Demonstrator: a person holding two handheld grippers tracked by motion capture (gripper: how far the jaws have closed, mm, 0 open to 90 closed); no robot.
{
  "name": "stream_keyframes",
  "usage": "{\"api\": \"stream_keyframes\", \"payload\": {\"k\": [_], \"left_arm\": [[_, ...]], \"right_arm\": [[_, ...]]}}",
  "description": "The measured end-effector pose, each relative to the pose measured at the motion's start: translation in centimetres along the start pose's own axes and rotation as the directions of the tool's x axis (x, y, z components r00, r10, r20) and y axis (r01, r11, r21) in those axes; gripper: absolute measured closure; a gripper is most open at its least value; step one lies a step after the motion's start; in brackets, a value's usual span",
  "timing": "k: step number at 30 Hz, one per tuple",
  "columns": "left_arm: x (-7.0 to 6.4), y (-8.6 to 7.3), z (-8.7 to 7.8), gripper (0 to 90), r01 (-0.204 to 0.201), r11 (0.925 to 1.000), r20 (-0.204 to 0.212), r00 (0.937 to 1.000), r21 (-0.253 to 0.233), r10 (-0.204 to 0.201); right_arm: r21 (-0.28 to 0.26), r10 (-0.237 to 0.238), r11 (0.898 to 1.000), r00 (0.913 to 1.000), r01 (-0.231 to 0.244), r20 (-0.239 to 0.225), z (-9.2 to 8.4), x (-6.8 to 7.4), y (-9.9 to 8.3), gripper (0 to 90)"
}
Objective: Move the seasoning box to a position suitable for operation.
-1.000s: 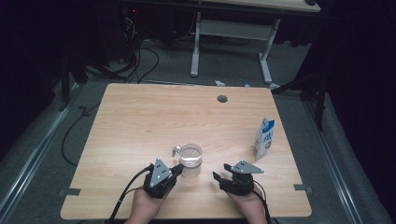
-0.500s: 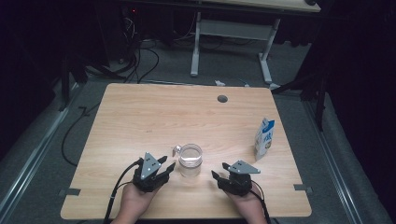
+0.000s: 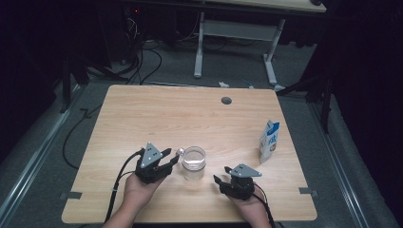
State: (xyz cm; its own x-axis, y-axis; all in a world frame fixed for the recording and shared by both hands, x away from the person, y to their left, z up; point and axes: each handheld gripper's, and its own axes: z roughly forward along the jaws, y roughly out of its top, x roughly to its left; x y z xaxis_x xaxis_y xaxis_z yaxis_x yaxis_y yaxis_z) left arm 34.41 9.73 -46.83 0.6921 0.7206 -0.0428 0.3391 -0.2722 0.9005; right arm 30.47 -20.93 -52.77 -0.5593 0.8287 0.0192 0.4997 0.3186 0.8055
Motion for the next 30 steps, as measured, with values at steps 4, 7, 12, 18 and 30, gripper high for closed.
{"api": "stream_keyframes", "payload": {"k": [4,7,12,18,30], "left_arm": [[0.1,0.7,0.4,64.9,-0.006,0.9999,0.011,0.9999,-0.01,0.006],[0.1,1.2,0.7,74.6,-0.011,0.9999,0.011,0.9999,-0.006,0.011],[0.0,1.6,1.2,86.5,-0.006,0.9999,0.019,0.9998,-0.012,0.006],[0.0,1.9,1.8,89.9,-0.004,0.9999,0.007,1.0,-0.012,0.004],[-0.2,1.9,2.1,90.0,-0.031,0.9994,-0.016,0.9994,-0.013,0.031]], "right_arm": [[-0.003,0.004,1.0,1.0,-0.004,-0.005,0.0,0.0,0.0,42.5],[-0.002,0.007,1.0,1.0,-0.007,-0.006,-0.1,-0.1,0.1,42.5],[-0.002,0.012,1.0,0.9999,-0.012,-0.006,-0.1,-0.1,0.1,42.2],[-0.003,0.019,1.0,0.9998,-0.019,-0.009,-0.1,-0.2,0.1,41.5],[0.002,0.012,1.0,0.9998,-0.012,-0.015,0.0,-0.1,0.1,40.7]]}}
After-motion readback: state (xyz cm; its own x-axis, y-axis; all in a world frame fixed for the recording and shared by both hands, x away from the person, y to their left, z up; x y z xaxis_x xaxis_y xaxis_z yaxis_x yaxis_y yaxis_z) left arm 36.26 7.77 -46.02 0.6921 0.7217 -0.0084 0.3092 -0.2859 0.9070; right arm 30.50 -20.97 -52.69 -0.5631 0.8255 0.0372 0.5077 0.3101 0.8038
